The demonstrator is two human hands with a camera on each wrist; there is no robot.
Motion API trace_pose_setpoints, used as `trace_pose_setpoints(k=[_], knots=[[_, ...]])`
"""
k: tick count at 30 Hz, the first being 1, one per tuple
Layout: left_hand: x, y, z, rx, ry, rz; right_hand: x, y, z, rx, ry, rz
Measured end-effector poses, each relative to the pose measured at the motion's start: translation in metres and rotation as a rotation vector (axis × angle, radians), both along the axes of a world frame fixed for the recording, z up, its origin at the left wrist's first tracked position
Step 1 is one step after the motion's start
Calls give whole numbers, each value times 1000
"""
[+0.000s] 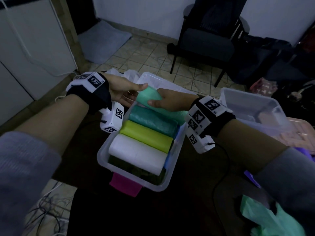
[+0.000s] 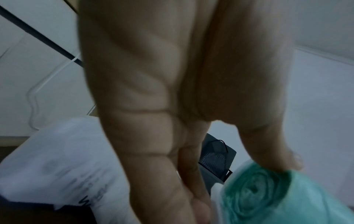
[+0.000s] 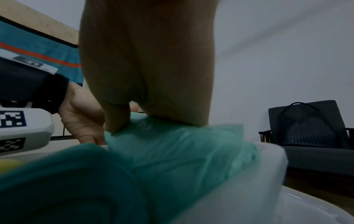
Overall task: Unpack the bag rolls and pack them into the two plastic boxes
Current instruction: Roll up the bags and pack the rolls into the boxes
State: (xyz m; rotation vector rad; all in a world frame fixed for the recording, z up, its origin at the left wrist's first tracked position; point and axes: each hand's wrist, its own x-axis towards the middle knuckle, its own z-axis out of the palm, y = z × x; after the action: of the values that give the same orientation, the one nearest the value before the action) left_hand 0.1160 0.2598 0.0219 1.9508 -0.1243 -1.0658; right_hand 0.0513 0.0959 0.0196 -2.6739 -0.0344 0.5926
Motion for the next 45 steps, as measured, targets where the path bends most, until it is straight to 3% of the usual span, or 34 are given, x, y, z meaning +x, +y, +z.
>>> trace_pose_setpoints(k=[8, 17, 33, 45], knots=[[1, -8, -3, 88, -49, 32, -1, 7, 4, -162, 106, 37], [2, -19, -2, 229, -187, 33, -34, 9, -11, -236, 23, 15], [-1, -35, 0, 601, -489, -243, -48, 14, -22, -318, 33, 24], [-10, -43, 5, 701, -602, -335, -50, 16, -29, -335, 2, 16]])
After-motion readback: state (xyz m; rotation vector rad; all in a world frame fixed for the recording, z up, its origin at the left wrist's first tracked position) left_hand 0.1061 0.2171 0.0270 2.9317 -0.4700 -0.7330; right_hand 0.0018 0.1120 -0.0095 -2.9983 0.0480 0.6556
